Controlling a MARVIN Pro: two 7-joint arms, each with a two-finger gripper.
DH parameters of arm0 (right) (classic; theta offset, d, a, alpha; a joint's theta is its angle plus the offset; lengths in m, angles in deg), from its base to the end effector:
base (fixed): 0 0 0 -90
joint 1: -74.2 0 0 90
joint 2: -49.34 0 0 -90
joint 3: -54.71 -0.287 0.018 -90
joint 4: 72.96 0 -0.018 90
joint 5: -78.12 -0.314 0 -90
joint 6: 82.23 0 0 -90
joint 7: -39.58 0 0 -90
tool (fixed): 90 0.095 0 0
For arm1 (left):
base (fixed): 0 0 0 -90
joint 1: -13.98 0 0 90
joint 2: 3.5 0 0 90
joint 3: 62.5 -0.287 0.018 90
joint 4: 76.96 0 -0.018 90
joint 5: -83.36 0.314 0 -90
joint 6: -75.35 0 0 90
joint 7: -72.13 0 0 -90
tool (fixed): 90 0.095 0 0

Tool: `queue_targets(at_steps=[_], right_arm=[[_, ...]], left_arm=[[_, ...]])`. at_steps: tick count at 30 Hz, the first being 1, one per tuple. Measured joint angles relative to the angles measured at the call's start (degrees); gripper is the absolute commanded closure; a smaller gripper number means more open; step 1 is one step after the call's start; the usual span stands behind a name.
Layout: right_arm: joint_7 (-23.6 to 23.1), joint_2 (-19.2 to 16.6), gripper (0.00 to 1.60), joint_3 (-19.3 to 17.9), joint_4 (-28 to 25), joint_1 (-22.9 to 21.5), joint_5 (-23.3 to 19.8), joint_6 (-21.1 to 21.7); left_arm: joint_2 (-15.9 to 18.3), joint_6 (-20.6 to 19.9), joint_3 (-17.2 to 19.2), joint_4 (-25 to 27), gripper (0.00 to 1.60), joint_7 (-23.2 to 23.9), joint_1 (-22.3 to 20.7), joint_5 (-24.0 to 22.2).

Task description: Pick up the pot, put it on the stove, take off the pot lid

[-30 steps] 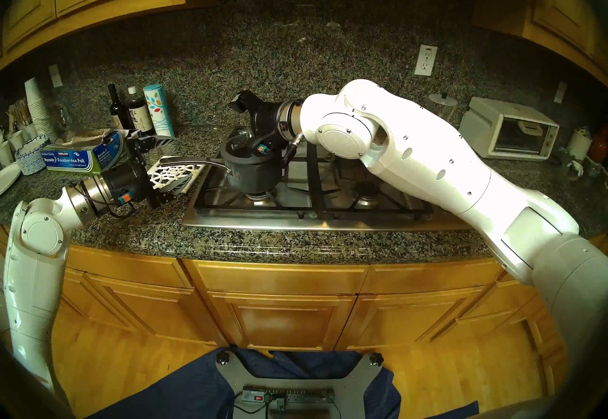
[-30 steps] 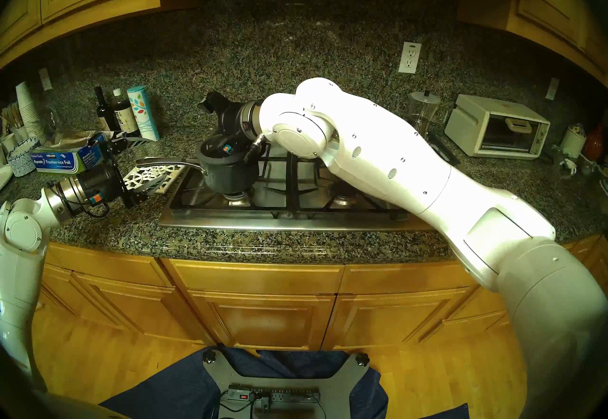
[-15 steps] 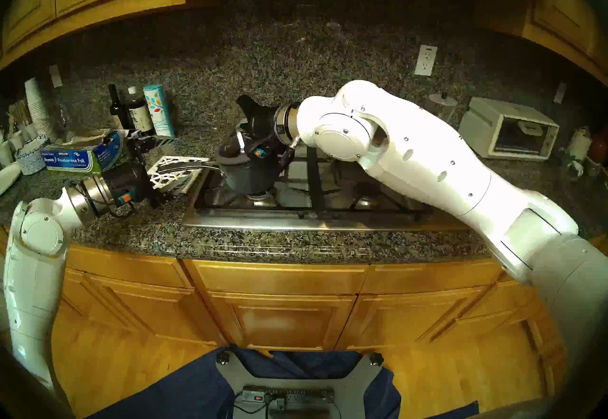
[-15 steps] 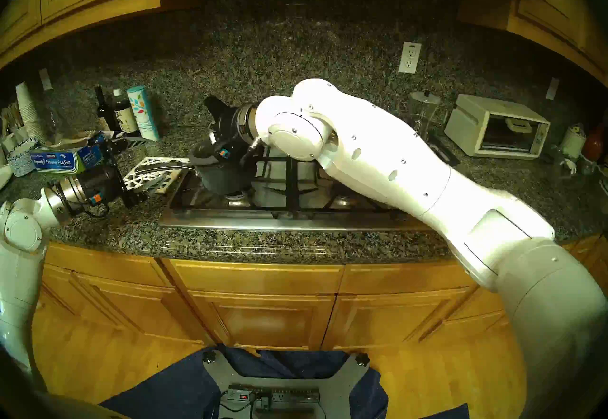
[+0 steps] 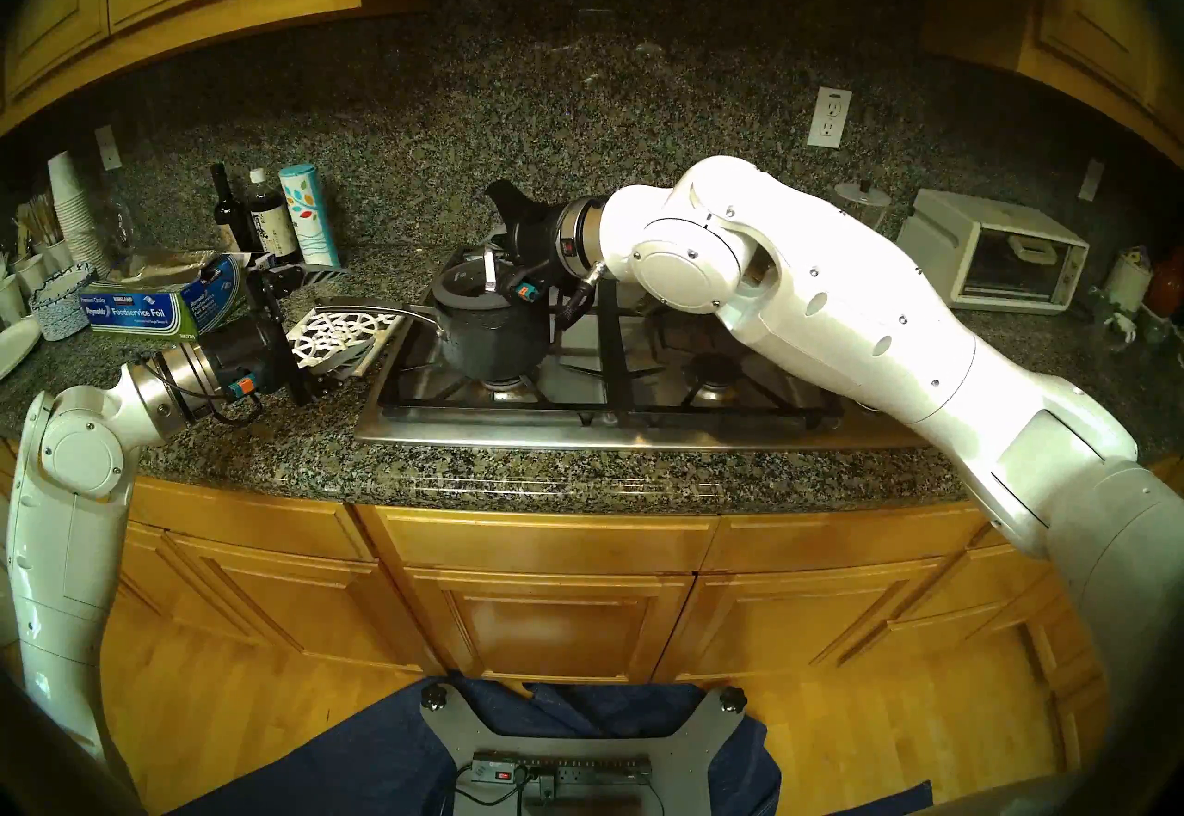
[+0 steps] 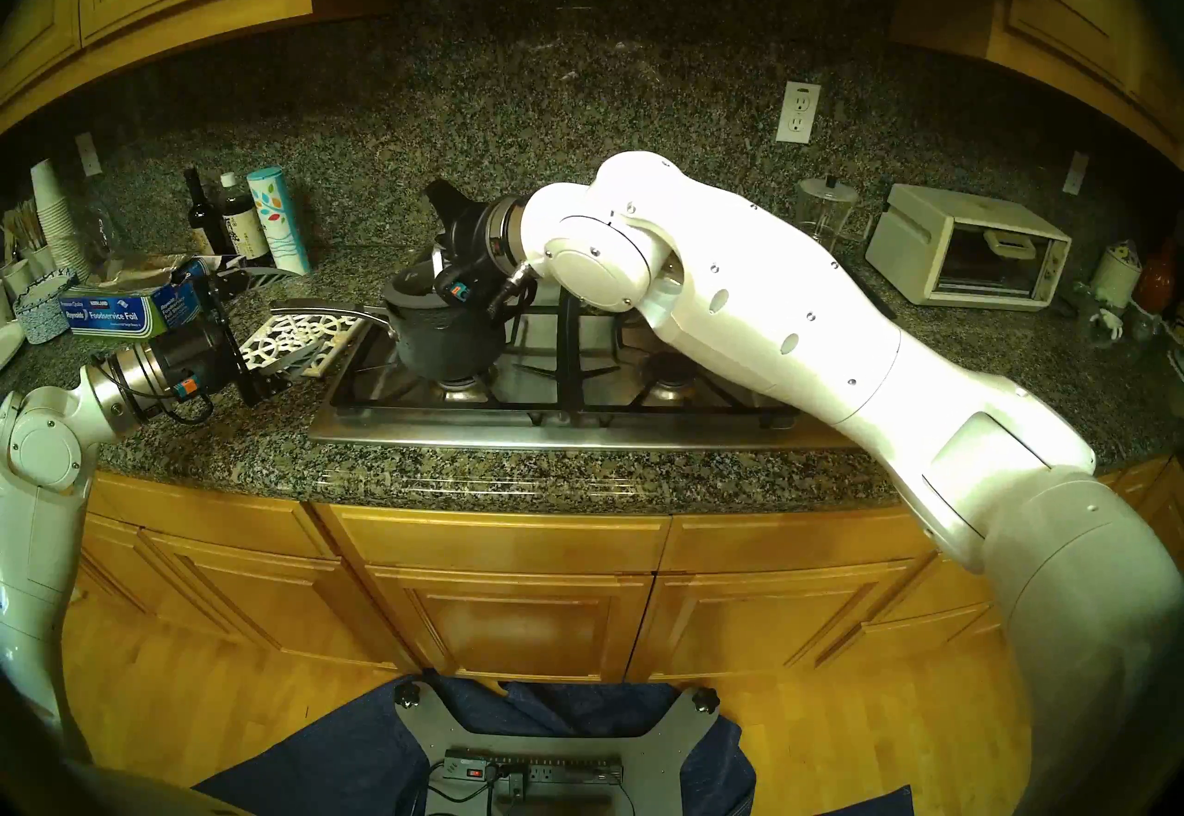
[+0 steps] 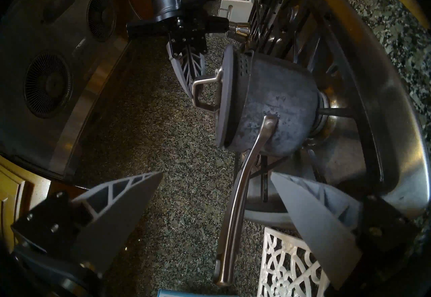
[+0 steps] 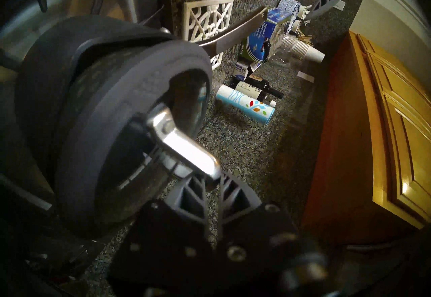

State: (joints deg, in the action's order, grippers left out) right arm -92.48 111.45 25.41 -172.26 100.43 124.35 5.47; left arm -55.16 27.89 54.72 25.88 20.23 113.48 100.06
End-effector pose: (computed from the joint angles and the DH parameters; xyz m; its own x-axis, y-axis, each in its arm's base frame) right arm 0.4557 0.2002 -0.0470 -0.7537 0.5115 -0.4127 -0.0984 0.5330 0.8404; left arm 0.3469 0.2041 -0.1422 -0.6081 -0.7741 0.1763 -0.1449 -0.1101 -0.9833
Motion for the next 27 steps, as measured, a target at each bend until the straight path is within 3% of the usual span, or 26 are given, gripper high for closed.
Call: queue_targets(at_steps=[27], right_arm=[[-1.26,-1.52,1.60,-3.87,-0.92,-1.62,-0.25,0.46]], left_arm=[[0.00,0.00,0.00,-0.01,0.00,0.01,0.00,0.01]])
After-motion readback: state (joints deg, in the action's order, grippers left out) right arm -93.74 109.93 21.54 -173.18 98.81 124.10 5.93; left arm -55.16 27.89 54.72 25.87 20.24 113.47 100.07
